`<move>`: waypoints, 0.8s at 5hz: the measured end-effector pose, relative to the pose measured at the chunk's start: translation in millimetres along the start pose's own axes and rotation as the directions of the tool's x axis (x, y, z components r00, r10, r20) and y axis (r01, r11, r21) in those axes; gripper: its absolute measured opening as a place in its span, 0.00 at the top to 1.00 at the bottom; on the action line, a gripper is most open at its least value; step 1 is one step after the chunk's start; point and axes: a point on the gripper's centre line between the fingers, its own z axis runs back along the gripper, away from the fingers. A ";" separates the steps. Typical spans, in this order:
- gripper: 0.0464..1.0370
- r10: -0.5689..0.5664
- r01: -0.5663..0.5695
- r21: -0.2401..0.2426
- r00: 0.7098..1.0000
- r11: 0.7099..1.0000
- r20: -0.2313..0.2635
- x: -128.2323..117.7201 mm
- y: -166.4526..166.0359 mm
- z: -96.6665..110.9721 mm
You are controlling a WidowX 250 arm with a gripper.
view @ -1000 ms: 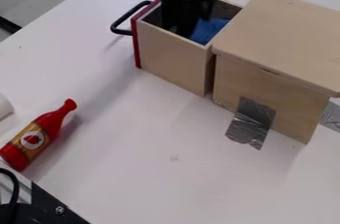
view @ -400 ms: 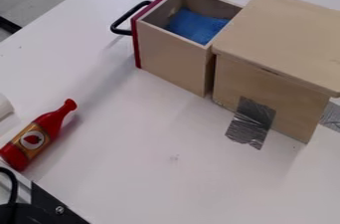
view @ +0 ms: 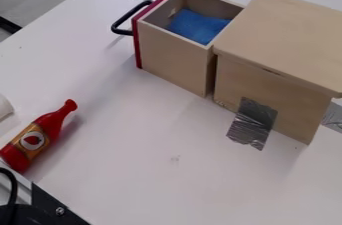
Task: Take a cucumber out of the drawer
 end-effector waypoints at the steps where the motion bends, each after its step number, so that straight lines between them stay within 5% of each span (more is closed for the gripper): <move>1: 0.69 -0.014 0.013 -0.023 0.999 1.000 -0.050 -25.2 -7.1 -11.1; 4: 0.69 -0.109 0.086 -0.100 0.961 0.991 -0.253 -105.5 -31.6 -83.7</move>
